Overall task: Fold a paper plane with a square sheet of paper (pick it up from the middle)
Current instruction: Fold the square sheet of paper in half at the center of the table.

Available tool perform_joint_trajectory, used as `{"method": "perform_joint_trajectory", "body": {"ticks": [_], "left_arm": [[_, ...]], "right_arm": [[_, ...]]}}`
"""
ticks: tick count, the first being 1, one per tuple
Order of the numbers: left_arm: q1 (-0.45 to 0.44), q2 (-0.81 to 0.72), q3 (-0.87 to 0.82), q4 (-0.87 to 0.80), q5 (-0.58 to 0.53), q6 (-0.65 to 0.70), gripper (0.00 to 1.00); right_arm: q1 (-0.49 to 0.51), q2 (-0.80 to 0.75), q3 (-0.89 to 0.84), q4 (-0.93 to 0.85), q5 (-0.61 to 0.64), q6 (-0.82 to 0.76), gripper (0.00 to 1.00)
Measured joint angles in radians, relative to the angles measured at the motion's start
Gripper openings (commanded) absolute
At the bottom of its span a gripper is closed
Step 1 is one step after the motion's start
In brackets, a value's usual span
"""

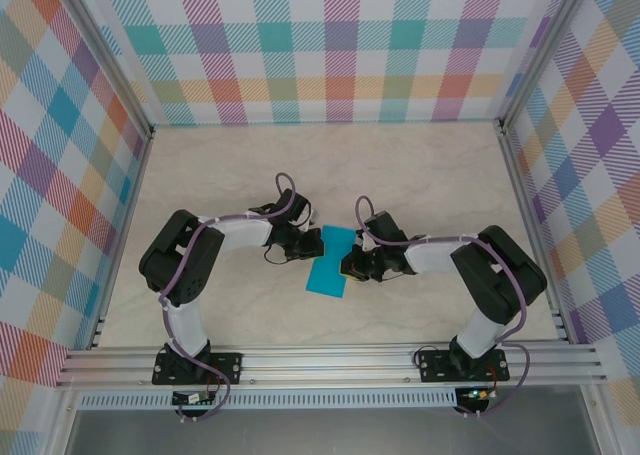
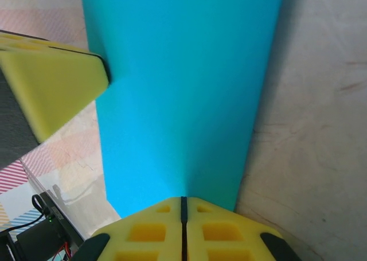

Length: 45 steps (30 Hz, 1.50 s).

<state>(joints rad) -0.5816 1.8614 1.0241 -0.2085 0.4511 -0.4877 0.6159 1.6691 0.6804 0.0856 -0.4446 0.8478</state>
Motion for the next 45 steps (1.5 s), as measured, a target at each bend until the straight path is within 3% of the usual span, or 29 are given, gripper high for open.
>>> {"method": "perform_joint_trajectory", "body": {"ticks": [8,17,29,37,45], "left_arm": [[0.000,0.000,0.001,-0.002,0.000,0.006,0.00],[0.000,0.000,0.002,-0.006,-0.002,0.007,0.00],[0.000,0.000,0.002,-0.007,-0.003,0.007,0.00],[0.000,0.000,0.002,-0.009,-0.003,0.007,0.00],[0.000,0.000,0.003,-0.010,-0.003,0.007,0.00]], "right_arm": [[-0.074,0.007,0.057,0.024,-0.024,-0.004,0.08],[-0.085,0.116,0.083,0.056,-0.050,-0.003,0.07],[-0.158,0.117,0.168,0.008,-0.051,-0.054,0.08],[-0.181,0.231,0.241,0.000,-0.081,-0.086,0.06],[-0.210,0.239,0.284,-0.054,-0.092,-0.109,0.08]]}}
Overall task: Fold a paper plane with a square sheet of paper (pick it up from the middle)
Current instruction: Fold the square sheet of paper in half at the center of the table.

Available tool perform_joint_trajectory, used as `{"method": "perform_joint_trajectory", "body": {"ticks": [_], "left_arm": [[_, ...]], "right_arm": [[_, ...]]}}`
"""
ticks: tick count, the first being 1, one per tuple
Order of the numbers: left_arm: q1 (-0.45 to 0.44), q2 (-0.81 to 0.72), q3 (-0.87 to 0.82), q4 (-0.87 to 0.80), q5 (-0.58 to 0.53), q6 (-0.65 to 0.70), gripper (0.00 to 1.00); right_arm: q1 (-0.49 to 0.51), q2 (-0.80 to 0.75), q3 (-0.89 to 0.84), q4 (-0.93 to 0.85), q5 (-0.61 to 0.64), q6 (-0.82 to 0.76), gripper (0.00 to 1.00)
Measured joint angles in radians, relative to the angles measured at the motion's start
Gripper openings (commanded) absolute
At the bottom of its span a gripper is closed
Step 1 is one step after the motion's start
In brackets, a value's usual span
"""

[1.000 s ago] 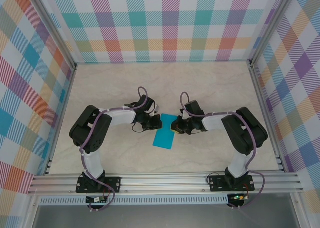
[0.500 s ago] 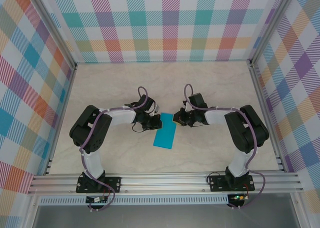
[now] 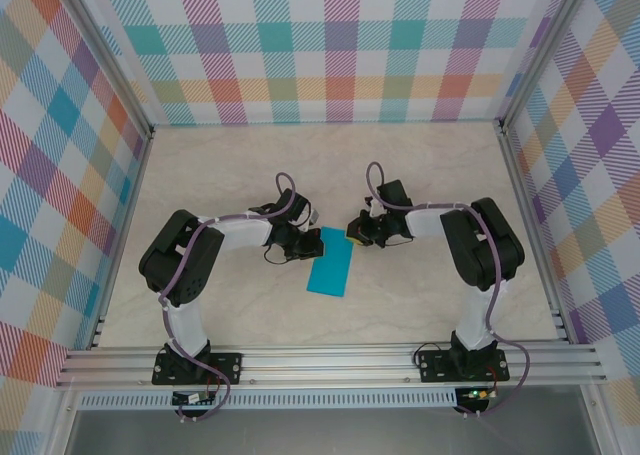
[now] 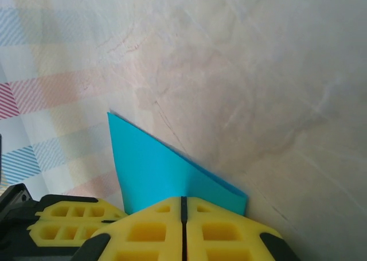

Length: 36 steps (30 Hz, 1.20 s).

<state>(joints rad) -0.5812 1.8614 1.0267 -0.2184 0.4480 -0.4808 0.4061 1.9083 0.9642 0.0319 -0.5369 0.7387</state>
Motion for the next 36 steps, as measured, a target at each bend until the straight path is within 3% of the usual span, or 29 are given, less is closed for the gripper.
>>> {"method": "perform_joint_trajectory", "body": {"ticks": [23,34,36], "left_arm": [[0.000,-0.047,-0.048,-0.002,0.002,-0.046,0.02],[-0.001,-0.192,-0.132,-0.045,-0.032,-0.118,0.14],[-0.001,-0.231,-0.148,-0.046,-0.042,-0.129,0.17]], "right_arm": [[-0.026,0.044,0.074,-0.058,-0.026,-0.037,0.10],[-0.011,-0.418,0.016,-0.270,0.095,-0.127,0.17],[0.002,-0.494,-0.011,-0.315,0.135,-0.142,0.25]]}}
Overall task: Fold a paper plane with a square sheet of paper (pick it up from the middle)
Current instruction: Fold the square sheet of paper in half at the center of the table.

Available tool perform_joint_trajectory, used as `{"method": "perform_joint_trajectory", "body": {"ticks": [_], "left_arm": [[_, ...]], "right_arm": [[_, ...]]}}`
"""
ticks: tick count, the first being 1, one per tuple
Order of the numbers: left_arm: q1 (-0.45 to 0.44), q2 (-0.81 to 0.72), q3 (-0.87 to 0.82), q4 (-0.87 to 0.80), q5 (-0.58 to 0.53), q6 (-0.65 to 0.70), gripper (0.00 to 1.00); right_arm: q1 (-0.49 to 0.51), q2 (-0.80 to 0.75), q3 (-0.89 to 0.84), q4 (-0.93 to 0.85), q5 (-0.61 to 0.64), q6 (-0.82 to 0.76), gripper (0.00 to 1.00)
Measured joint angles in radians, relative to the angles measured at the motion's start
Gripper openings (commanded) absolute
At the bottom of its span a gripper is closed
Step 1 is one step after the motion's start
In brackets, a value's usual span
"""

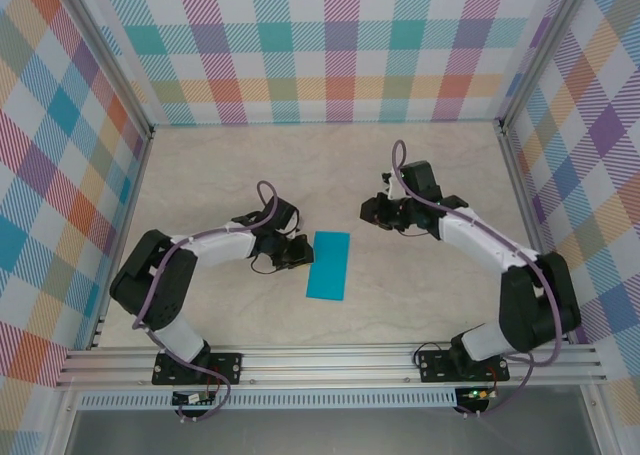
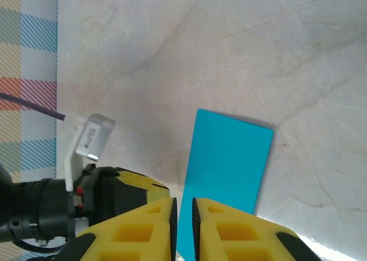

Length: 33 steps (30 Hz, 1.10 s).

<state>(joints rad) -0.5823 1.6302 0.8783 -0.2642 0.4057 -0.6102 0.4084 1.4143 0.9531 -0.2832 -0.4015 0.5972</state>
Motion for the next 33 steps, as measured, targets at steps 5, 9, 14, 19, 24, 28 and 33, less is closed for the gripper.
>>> {"method": "perform_joint_trajectory", "body": {"ticks": [5,9,14,19,24,28,33], "left_arm": [[0.000,-0.097,-0.024,0.000,-0.043,-0.013,0.20],[0.000,-0.150,-0.035,0.008,-0.078,-0.028,0.20],[0.000,-0.212,-0.083,0.015,-0.128,-0.053,0.27],[0.003,-0.278,-0.154,0.047,-0.135,-0.093,0.34],[0.032,-0.280,-0.196,0.101,-0.092,-0.131,0.40],[0.055,-0.278,-0.216,0.135,-0.048,-0.154,0.41],[0.061,-0.261,-0.215,0.165,0.000,-0.161,0.43]], "right_arm": [[0.019,-0.225,-0.101,-0.072,0.128,-0.014,0.63],[0.017,-0.291,-0.110,-0.125,0.197,-0.014,0.67],[0.016,-0.184,-0.099,-0.167,0.151,-0.003,0.47],[0.037,-0.082,-0.147,-0.110,0.048,0.071,0.41],[0.117,-0.042,-0.192,-0.067,0.024,0.141,0.39],[0.200,0.010,-0.192,-0.009,0.018,0.193,0.36],[0.268,0.104,-0.192,0.053,0.014,0.252,0.35]]}}
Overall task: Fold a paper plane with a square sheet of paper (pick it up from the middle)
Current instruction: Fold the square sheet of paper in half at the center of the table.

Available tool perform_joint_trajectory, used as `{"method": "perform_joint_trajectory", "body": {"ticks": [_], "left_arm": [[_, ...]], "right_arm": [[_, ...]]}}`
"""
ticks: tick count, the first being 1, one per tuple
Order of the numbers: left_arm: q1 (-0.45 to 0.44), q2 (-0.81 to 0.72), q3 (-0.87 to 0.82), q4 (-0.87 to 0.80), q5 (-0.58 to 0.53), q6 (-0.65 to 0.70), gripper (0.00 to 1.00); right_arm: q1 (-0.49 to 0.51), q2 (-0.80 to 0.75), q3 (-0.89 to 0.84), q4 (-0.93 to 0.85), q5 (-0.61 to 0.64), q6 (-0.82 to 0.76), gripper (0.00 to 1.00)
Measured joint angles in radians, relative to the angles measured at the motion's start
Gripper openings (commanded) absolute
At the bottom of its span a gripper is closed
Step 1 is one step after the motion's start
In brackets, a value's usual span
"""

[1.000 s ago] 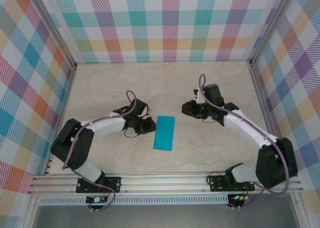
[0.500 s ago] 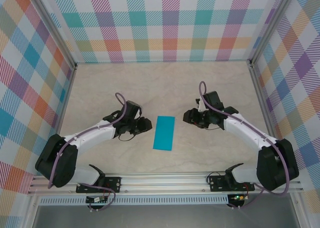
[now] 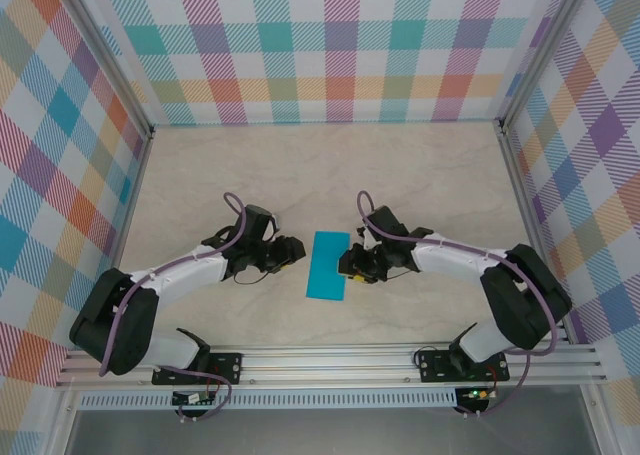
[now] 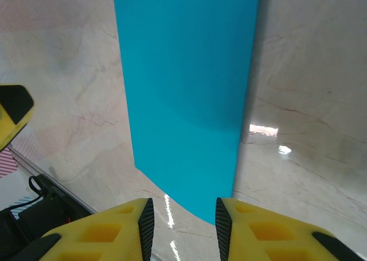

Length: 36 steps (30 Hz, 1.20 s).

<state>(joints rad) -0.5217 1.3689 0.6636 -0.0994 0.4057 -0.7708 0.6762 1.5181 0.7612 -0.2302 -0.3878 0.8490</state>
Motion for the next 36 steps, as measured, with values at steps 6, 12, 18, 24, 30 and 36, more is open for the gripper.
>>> {"method": "perform_joint_trajectory", "body": {"ticks": [6,12,18,24,30,36], "left_arm": [[0.000,0.014,0.002,0.001,0.017,0.001,0.46],[0.001,0.048,0.006,-0.002,0.032,0.005,0.46],[0.001,0.053,0.010,-0.002,0.032,0.005,0.47],[0.001,0.074,0.015,-0.002,0.032,0.008,0.47],[0.001,0.077,0.016,-0.002,0.032,0.008,0.48],[0.001,0.089,0.029,-0.003,0.038,0.013,0.48]], "right_arm": [[0.018,0.064,0.010,0.039,-0.007,0.030,0.35],[0.018,0.075,0.021,0.051,-0.007,0.031,0.36],[0.018,0.082,0.023,0.050,-0.007,0.031,0.36],[0.018,0.090,0.026,0.051,-0.007,0.030,0.36],[0.018,0.110,0.032,0.048,-0.006,0.027,0.35],[0.018,0.110,0.039,0.050,-0.007,0.027,0.35]]}}
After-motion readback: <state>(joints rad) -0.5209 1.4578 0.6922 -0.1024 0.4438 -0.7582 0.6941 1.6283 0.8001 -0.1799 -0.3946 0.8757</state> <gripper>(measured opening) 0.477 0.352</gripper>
